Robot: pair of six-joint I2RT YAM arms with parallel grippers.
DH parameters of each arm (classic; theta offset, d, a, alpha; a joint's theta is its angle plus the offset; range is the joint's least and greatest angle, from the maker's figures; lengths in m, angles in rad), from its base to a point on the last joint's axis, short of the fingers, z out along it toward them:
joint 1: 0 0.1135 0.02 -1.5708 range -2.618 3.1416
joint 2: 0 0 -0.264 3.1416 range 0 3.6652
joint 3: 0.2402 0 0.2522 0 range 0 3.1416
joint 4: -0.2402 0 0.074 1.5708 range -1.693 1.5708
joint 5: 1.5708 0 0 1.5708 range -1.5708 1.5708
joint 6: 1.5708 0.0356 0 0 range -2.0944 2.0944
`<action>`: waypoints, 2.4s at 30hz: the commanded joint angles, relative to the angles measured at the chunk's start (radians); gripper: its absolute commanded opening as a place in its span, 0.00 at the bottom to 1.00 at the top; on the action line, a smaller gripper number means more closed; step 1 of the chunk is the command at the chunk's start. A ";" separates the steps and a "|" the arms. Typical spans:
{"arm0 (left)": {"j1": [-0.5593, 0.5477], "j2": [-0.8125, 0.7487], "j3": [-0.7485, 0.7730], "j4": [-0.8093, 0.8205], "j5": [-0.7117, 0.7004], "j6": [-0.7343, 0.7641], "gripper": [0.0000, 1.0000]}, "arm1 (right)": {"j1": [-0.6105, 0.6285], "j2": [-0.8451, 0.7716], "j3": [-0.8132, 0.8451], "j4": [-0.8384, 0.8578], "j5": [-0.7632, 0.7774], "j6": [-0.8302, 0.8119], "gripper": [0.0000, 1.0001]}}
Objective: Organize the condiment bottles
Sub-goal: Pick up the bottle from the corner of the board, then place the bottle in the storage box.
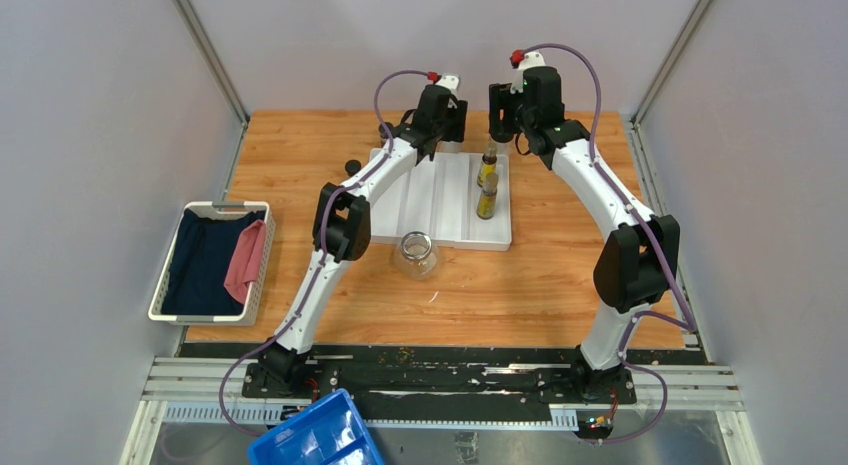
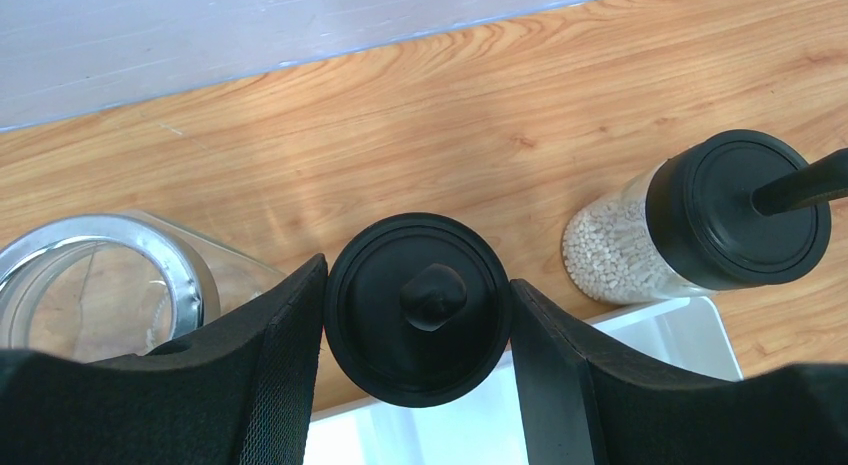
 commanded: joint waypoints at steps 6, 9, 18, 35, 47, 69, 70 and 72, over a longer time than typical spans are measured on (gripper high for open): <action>-0.009 -0.074 0.017 0.081 -0.017 0.029 0.00 | -0.016 -0.020 -0.001 0.014 -0.007 0.010 0.75; -0.009 -0.078 0.019 0.092 -0.016 0.030 0.00 | -0.017 -0.023 -0.001 0.015 -0.006 0.008 0.75; -0.012 -0.090 0.018 0.112 -0.017 0.033 0.00 | -0.016 -0.026 -0.010 0.021 -0.002 0.006 0.75; -0.014 -0.121 0.022 0.124 -0.044 0.045 0.00 | -0.016 -0.033 -0.015 0.024 -0.004 0.007 0.75; -0.014 -0.163 0.018 0.109 -0.057 0.069 0.00 | -0.016 -0.045 -0.018 0.025 -0.006 0.015 0.75; -0.014 -0.478 -0.343 0.102 -0.160 0.076 0.00 | 0.002 -0.133 -0.056 -0.008 -0.006 0.041 0.75; -0.014 -0.498 -0.371 0.107 -0.170 0.075 0.00 | 0.003 -0.136 -0.057 -0.010 -0.006 0.042 0.75; -0.013 -0.535 -0.425 0.117 -0.188 0.071 0.00 | 0.005 -0.146 -0.062 -0.012 -0.006 0.044 0.75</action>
